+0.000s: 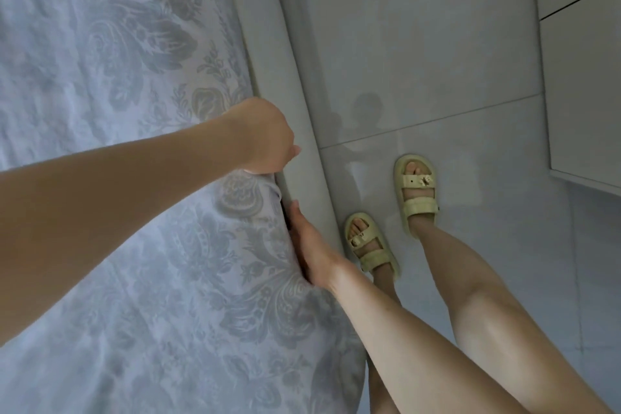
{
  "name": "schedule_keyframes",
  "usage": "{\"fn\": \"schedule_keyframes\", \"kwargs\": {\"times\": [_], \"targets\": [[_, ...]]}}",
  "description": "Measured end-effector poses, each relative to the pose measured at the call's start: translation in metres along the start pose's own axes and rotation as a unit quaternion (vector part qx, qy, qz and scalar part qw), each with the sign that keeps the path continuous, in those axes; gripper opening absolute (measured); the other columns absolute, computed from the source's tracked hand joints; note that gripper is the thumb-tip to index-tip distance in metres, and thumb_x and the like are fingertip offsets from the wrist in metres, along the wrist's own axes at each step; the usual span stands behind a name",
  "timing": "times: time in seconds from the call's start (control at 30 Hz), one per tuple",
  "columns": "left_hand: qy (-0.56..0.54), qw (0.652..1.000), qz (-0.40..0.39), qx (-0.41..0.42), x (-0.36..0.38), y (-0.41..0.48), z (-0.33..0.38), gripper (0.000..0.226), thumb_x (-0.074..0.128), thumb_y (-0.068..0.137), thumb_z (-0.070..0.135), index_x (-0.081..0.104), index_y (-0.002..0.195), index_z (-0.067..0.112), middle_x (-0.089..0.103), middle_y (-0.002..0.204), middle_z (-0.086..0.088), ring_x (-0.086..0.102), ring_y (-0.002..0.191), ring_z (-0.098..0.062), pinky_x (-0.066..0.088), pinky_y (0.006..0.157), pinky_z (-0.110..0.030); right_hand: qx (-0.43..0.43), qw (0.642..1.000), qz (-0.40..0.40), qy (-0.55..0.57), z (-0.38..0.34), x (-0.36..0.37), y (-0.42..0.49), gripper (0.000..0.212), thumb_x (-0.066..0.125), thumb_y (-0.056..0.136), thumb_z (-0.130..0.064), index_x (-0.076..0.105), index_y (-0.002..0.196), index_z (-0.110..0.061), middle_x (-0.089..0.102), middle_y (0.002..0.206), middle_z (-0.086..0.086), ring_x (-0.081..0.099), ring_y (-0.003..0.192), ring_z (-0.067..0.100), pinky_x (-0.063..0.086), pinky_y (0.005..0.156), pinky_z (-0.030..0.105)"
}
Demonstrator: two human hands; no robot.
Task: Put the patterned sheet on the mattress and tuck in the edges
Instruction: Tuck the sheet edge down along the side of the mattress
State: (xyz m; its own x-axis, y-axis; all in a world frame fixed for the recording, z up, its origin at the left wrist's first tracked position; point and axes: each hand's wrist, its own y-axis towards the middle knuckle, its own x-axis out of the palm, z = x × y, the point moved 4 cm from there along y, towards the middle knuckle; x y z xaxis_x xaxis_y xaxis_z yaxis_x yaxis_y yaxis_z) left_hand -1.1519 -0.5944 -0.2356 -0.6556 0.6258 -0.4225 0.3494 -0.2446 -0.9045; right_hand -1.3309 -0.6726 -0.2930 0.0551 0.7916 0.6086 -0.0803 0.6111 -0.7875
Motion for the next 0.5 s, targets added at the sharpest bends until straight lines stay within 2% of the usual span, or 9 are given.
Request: {"fn": "schedule_keyframes", "kwargs": {"times": [0.1,0.2,0.27,0.33,0.4,0.43,0.5], "targets": [[-0.008,0.986,0.134,0.102,-0.01,-0.005,0.01,0.055,0.016,0.099,0.04,0.055,0.071,0.014,0.061,0.078,0.001,0.051,0.079,-0.019,0.045,0.084,-0.035,-0.002,1.0,-0.011,0.005,0.013,-0.005,-0.003,0.056,0.022,0.09,-0.07,0.062,0.111,-0.036,0.066,0.115,-0.003,0.06,0.112,0.015,0.043,0.103,0.035],[0.017,0.986,0.082,0.147,0.009,-0.017,0.035,0.057,0.014,0.098,0.044,0.057,0.073,0.016,0.064,0.08,0.002,0.052,0.081,-0.018,0.043,0.078,-0.032,0.013,1.0,-0.011,0.001,0.032,-0.015,-0.014,0.058,0.019,0.092,-0.067,0.061,0.114,-0.033,0.067,0.111,-0.005,0.061,0.106,0.011,0.047,0.094,0.029],[0.043,0.989,0.054,0.133,0.022,-0.018,0.049,0.059,0.013,0.1,0.042,0.057,0.071,0.014,0.063,0.076,0.001,0.055,0.078,-0.019,0.036,0.072,-0.029,0.022,0.999,0.032,-0.021,0.043,-0.027,-0.022,0.061,0.017,0.092,-0.066,0.057,0.121,-0.03,0.064,0.118,-0.001,0.06,0.109,0.014,0.047,0.097,0.03],[0.079,0.99,0.04,0.106,0.025,-0.015,0.055,0.061,0.011,0.101,0.04,0.052,0.062,0.015,0.057,0.067,0.002,0.056,0.075,-0.02,0.036,0.074,-0.03,0.022,0.993,0.091,-0.075,0.05,-0.039,-0.03,0.074,0.015,0.088,-0.071,0.056,0.126,-0.022,0.061,0.125,0.003,0.057,0.116,0.021,0.042,0.104,0.034],[0.081,0.994,-0.002,0.073,0.024,-0.011,0.059,0.06,0.009,0.101,0.041,0.044,0.058,0.017,0.05,0.063,0.002,0.053,0.073,-0.02,0.038,0.083,-0.031,0.008,0.975,0.15,-0.162,0.061,-0.049,-0.039,0.092,0.013,0.08,-0.081,0.065,0.117,-0.015,0.065,0.119,0.002,0.059,0.113,0.022,0.041,0.104,0.037],[0.09,0.994,-0.026,0.063,0.022,-0.01,0.06,0.061,0.008,0.1,0.043,0.044,0.059,0.017,0.05,0.064,0.001,0.052,0.073,-0.02,0.037,0.085,-0.031,-0.021,0.966,0.182,-0.185,0.068,-0.052,-0.045,0.09,0.014,0.079,-0.081,0.069,0.109,-0.017,0.069,0.112,0.001,0.062,0.107,0.02,0.044,0.101,0.037],[0.094,0.993,-0.062,0.037,0.02,-0.008,0.063,0.065,0.005,0.099,0.047,0.047,0.06,0.016,0.049,0.065,-0.001,0.048,0.073,-0.02,0.033,0.089,-0.033,-0.07,0.971,0.182,-0.14,0.087,-0.05,-0.059,0.063,0.024,0.092,-0.064,0.072,0.095,-0.023,0.072,0.099,-0.003,0.066,0.097,0.013,0.049,0.092,0.03]]}}
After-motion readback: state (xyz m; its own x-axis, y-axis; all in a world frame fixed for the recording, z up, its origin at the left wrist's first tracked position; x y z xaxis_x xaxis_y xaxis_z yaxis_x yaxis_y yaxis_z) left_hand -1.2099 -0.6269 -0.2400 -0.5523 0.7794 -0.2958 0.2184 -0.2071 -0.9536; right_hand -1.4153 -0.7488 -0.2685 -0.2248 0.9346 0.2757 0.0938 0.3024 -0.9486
